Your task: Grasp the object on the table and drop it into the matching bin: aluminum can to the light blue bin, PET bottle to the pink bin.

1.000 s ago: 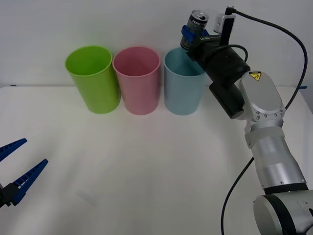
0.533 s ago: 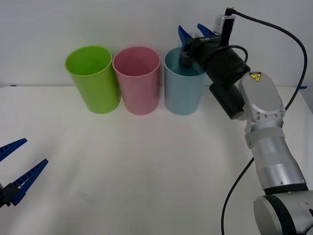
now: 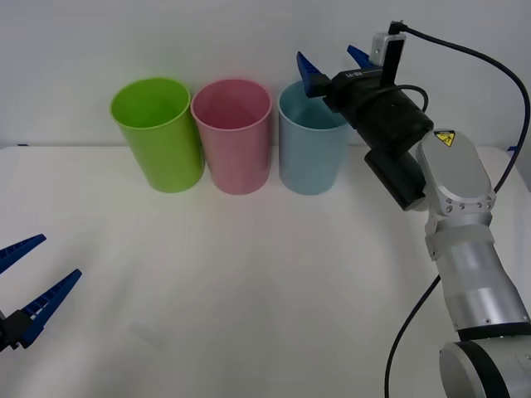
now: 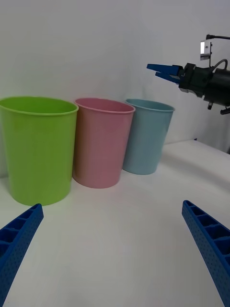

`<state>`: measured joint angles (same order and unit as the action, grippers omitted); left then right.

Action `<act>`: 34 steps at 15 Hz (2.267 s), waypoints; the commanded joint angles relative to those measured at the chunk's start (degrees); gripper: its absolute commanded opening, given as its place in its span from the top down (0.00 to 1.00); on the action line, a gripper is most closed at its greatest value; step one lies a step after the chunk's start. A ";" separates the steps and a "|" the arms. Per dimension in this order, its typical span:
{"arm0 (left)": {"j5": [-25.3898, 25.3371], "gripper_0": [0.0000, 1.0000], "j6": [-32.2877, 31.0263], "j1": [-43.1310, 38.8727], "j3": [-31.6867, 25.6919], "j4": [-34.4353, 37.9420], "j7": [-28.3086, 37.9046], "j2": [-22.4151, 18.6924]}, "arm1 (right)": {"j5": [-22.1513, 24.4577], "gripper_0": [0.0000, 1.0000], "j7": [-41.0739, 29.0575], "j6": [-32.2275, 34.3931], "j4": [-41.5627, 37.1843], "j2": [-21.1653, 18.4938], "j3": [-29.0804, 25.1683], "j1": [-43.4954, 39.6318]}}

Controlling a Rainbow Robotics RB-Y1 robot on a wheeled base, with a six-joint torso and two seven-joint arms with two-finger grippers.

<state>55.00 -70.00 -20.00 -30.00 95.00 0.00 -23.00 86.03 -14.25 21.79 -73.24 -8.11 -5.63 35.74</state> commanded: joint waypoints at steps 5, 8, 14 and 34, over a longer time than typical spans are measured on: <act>0.00 0.00 0.00 0.00 0.00 0.00 0.00 0.00 | -8.07 0.00 0.01 0.79 -11.39 -8.24 6.42 -11.39; 0.00 0.00 0.00 0.00 0.00 0.00 0.00 0.00 | -12.38 0.00 0.27 0.79 -17.37 -13.16 8.88 -17.72; 0.00 0.00 0.00 0.00 0.00 0.00 0.00 0.00 | -14.31 0.00 2.56 12.31 -25.37 -16.50 3.78 -30.11; 0.00 0.00 0.00 0.00 0.00 0.00 0.00 0.00 | -15.63 0.00 19.87 48.52 -20.36 -17.02 -18.98 -48.57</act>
<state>55.00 -70.00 -20.00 -30.00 95.00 0.00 -23.00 70.59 5.44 68.96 -94.63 -25.14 -23.71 -12.85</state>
